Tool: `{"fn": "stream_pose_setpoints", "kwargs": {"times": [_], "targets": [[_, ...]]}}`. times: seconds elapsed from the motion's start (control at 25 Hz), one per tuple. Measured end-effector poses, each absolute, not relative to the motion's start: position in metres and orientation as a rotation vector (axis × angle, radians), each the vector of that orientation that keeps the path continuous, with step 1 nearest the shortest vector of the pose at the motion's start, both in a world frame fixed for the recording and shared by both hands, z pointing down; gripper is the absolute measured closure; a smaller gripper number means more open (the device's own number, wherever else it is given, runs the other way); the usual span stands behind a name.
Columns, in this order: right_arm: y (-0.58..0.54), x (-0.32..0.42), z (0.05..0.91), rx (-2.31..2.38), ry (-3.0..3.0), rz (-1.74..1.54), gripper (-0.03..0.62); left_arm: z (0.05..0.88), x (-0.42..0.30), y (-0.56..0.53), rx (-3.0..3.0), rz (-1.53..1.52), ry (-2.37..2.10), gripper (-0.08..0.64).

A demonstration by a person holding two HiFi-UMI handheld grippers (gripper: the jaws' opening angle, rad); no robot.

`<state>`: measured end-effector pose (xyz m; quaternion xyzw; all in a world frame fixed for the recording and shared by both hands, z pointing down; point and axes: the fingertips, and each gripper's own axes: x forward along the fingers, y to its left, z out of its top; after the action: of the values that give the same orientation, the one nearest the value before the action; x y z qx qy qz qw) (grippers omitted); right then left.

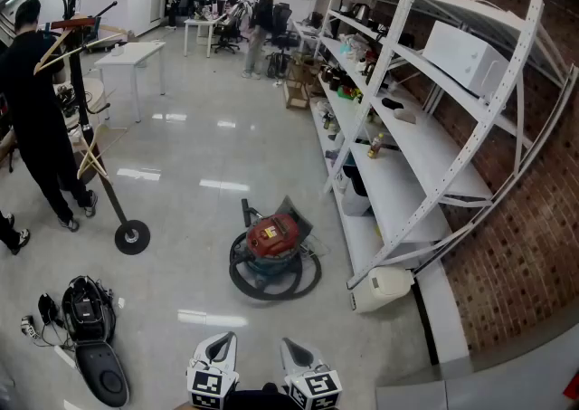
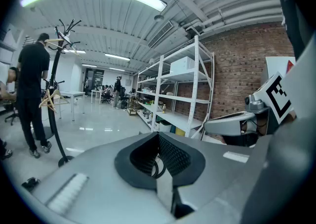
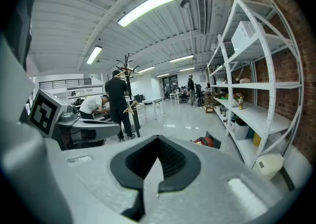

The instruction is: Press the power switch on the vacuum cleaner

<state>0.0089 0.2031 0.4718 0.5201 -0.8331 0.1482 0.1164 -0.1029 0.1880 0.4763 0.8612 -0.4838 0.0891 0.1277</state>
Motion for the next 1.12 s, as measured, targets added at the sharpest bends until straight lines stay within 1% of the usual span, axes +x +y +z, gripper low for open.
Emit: {"fn": "stream_pose_setpoints", "kwargs": {"times": [0.6,0.96,1.12], "targets": [[0.195,0.016,0.473,1.526,-2.442,0.475,0.600,0.473,-0.096,0.180,2.509,0.259,-1.410,0.543],[0.197,0.034,0.488,1.550,-2.441,0.505,0.600,0.474,-0.086,0.186,2.500,0.277,-1.426,0.543],[0.202,0.036,0.481,1.523,-2.461,0.511,0.600,0.473,-0.079,0.190,2.496,0.286,-1.440,0.543]]}}
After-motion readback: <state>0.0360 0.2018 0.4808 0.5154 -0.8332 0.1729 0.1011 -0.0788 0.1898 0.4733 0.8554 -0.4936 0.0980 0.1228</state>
